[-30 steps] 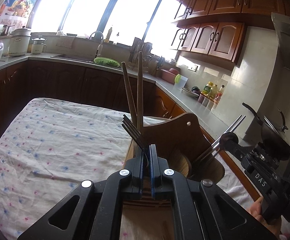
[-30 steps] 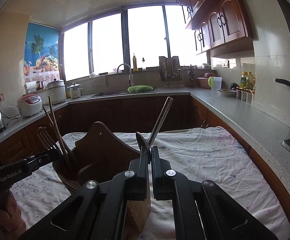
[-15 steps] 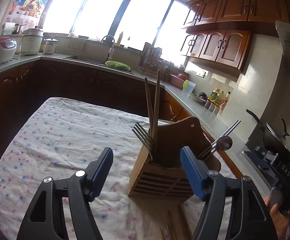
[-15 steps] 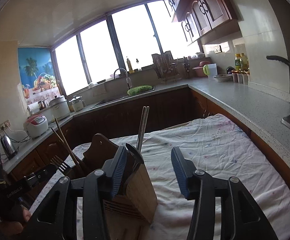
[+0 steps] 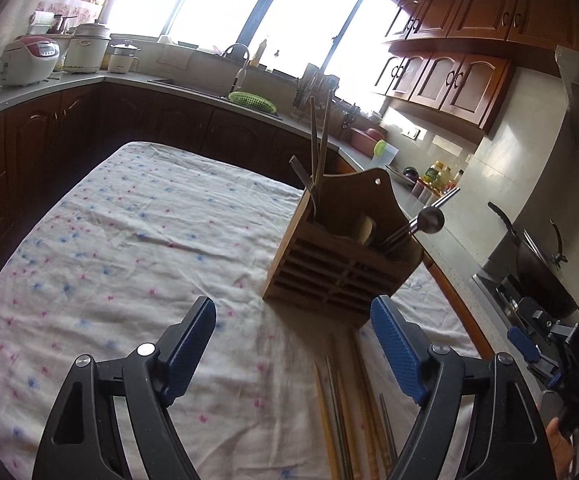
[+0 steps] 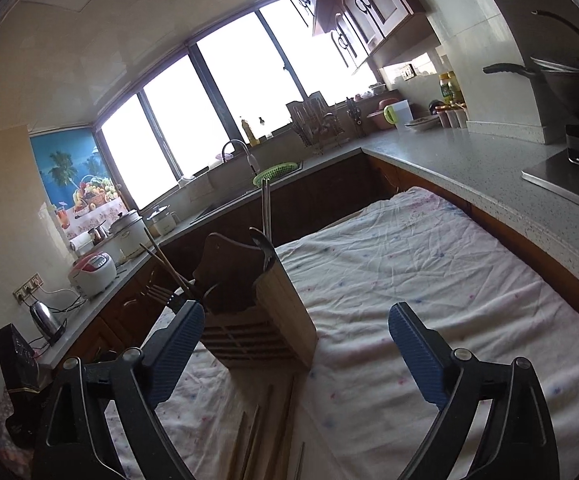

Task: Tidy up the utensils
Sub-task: 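Move both tools over the chopsticks and close each on a bamboo chopstick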

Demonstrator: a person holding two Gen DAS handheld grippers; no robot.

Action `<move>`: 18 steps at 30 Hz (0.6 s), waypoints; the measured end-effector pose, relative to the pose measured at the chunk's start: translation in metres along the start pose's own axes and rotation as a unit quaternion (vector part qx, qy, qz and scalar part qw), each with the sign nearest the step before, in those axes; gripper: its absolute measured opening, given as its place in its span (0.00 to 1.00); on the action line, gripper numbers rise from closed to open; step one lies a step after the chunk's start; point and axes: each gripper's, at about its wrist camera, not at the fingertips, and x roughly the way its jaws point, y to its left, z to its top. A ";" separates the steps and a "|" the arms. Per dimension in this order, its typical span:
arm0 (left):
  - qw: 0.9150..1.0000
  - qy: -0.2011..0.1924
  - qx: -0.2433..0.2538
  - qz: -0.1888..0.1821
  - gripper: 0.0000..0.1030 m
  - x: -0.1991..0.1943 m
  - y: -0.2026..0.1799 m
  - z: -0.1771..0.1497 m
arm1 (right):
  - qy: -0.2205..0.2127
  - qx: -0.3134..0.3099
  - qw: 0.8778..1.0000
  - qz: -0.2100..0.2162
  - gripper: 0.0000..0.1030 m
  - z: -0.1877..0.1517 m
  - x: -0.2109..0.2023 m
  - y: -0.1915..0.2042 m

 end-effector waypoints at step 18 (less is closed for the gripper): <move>0.997 0.071 0.011 0.029 0.77 -0.008 -0.015 -0.026 | 0.065 0.012 0.997 -0.028 0.92 -0.054 -0.019 -0.015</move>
